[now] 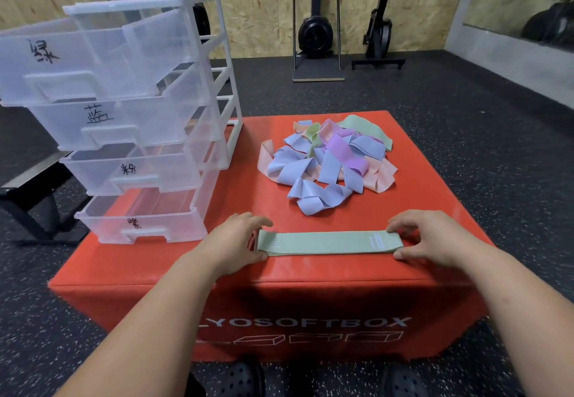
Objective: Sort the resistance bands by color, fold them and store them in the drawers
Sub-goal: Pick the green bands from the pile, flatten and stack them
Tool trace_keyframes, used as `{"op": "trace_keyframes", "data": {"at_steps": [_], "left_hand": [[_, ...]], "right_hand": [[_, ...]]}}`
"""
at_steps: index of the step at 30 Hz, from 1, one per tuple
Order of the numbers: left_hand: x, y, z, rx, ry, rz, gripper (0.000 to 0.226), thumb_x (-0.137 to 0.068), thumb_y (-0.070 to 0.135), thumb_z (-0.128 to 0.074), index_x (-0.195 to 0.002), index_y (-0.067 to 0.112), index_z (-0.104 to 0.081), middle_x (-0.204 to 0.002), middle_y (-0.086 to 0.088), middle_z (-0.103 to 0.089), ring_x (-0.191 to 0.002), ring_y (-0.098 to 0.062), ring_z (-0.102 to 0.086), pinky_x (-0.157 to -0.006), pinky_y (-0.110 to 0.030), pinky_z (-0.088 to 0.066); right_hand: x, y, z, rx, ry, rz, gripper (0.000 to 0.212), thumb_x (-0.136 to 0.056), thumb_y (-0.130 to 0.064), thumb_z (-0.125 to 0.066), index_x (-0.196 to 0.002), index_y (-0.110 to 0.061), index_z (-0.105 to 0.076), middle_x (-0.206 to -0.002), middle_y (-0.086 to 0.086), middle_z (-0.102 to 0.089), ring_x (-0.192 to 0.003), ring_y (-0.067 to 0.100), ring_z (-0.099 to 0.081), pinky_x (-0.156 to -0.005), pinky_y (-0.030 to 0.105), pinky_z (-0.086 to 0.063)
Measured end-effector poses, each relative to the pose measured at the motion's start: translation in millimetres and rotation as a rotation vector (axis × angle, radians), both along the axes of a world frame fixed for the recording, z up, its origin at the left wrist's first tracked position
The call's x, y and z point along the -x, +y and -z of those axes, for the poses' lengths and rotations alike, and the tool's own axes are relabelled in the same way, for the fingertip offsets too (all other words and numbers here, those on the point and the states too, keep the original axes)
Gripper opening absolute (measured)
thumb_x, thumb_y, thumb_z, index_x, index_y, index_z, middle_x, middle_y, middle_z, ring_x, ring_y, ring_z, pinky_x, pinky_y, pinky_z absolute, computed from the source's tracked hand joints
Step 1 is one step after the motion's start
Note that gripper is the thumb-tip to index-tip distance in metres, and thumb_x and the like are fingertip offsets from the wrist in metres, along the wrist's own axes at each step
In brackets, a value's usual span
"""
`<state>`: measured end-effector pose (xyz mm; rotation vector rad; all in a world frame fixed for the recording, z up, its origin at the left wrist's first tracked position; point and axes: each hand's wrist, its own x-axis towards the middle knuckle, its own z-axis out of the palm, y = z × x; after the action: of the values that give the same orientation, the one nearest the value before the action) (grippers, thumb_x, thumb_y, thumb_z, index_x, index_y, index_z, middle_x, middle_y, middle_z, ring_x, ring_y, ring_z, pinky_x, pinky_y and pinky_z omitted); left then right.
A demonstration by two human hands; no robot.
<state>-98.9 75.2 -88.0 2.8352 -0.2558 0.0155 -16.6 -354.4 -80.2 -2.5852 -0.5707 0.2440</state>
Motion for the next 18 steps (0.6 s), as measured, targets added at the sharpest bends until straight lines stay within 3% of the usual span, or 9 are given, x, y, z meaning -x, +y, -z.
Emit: {"op": "trace_keyframes", "data": {"at_steps": [4,8,14,16,18], "left_hand": [[-2,-9,-1,0.018,-0.01,0.036,0.076,-0.078,0.052,-0.085,-0.145,0.041,-0.052,-0.125,0.017,-0.058,-0.117,-0.012,-0.052,-0.1,-0.037,-0.05],[-7,-14,-3,-0.007,-0.005,0.052,0.071,-0.081,0.048,-0.085,-0.144,0.039,-0.054,-0.125,0.016,-0.06,-0.117,-0.013,-0.054,-0.102,-0.035,-0.047],[-20,-16,-4,0.043,0.014,0.051,0.075,-0.076,0.071,-0.077,-0.142,0.042,-0.055,-0.12,0.016,-0.059,-0.113,-0.012,-0.055,-0.101,-0.038,-0.051],[-29,-20,-6,0.086,-0.051,0.018,0.067,-0.084,0.071,-0.071,-0.142,0.039,-0.056,-0.123,0.015,-0.058,-0.118,-0.012,-0.053,-0.103,-0.038,-0.05],[-43,-26,-9,0.092,-0.135,-0.035,0.062,-0.09,0.065,-0.069,-0.143,0.036,-0.056,-0.131,0.012,-0.057,-0.123,-0.015,-0.051,-0.104,-0.037,-0.048]], "right_hand": [[2,6,-1,0.053,-0.041,-0.036,0.052,-0.071,-0.032,-0.095,-0.115,-0.046,-0.071,-0.098,-0.017,-0.066,-0.089,0.001,-0.064,-0.083,0.019,-0.05],[-1,11,-1,0.126,-0.084,-0.079,0.049,-0.071,-0.036,-0.093,-0.114,-0.046,-0.072,-0.093,-0.018,-0.061,-0.085,0.002,-0.06,-0.085,0.03,-0.051],[-15,14,-3,0.074,-0.023,-0.08,0.05,-0.07,-0.051,-0.091,-0.116,-0.046,-0.071,-0.116,-0.025,-0.059,-0.092,-0.001,-0.063,-0.083,0.014,-0.046],[-24,21,-1,0.062,-0.075,-0.041,0.044,-0.076,-0.055,-0.085,-0.117,-0.047,-0.07,-0.121,-0.022,-0.059,-0.094,-0.001,-0.063,-0.088,0.02,-0.049],[-36,32,0,0.085,-0.151,-0.003,0.043,-0.082,-0.059,-0.077,-0.122,-0.046,-0.068,-0.129,-0.017,-0.058,-0.112,0.006,-0.06,-0.102,0.03,-0.048]]}}
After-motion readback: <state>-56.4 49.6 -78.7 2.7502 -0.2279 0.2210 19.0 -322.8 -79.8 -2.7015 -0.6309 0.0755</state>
